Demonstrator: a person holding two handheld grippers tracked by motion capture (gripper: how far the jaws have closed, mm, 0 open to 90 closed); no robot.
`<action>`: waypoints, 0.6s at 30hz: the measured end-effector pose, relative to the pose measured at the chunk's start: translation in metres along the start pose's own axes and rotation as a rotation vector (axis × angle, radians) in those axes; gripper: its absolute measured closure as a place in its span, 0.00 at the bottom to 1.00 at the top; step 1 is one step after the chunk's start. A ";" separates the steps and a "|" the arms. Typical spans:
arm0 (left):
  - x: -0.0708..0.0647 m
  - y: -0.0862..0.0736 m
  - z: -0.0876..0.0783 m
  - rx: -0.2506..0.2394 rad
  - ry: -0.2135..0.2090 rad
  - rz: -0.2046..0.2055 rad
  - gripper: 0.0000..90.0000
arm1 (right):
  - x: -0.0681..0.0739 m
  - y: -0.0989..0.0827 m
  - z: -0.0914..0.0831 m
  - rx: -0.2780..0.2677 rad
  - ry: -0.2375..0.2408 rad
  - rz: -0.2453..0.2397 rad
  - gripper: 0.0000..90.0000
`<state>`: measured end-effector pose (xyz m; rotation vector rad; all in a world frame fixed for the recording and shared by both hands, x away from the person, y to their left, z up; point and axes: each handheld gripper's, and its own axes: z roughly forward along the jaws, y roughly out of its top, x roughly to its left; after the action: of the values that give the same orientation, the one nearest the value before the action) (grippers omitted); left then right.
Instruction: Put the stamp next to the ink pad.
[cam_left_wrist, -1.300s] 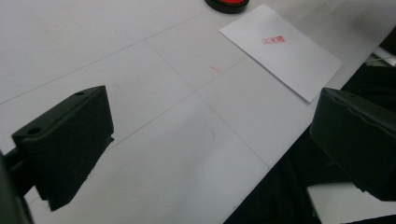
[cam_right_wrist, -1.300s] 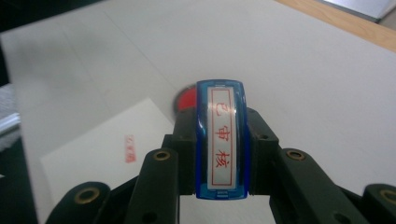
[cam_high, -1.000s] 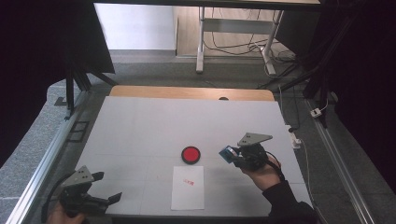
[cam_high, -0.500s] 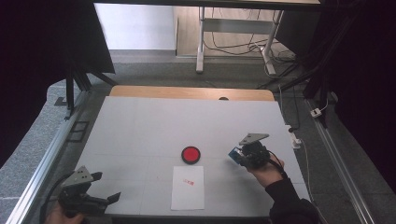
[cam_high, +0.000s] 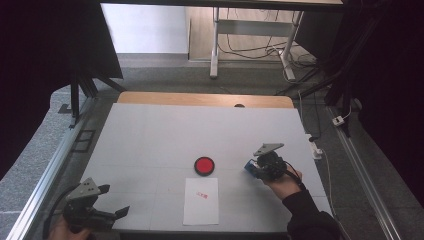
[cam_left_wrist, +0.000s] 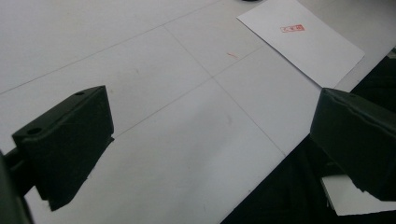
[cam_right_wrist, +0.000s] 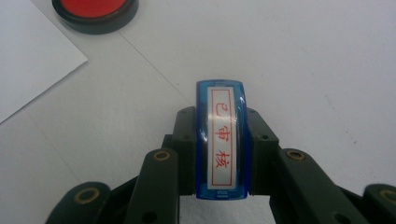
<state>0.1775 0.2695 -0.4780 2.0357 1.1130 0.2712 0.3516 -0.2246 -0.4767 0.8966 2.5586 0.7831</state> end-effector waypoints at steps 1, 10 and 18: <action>0.000 0.000 0.000 0.000 0.000 0.000 0.00 | 0.000 0.000 0.000 0.003 -0.001 0.003 0.78; 0.000 0.000 0.000 0.001 -0.002 0.000 0.00 | -0.006 -0.005 -0.002 0.018 -0.021 0.021 0.78; 0.000 0.000 0.000 0.002 -0.001 0.000 0.00 | -0.009 -0.009 0.002 0.061 -0.030 0.027 0.78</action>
<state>0.1778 0.2693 -0.4780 2.0370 1.1131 0.2693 0.3550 -0.2354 -0.4827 0.9564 2.5620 0.6975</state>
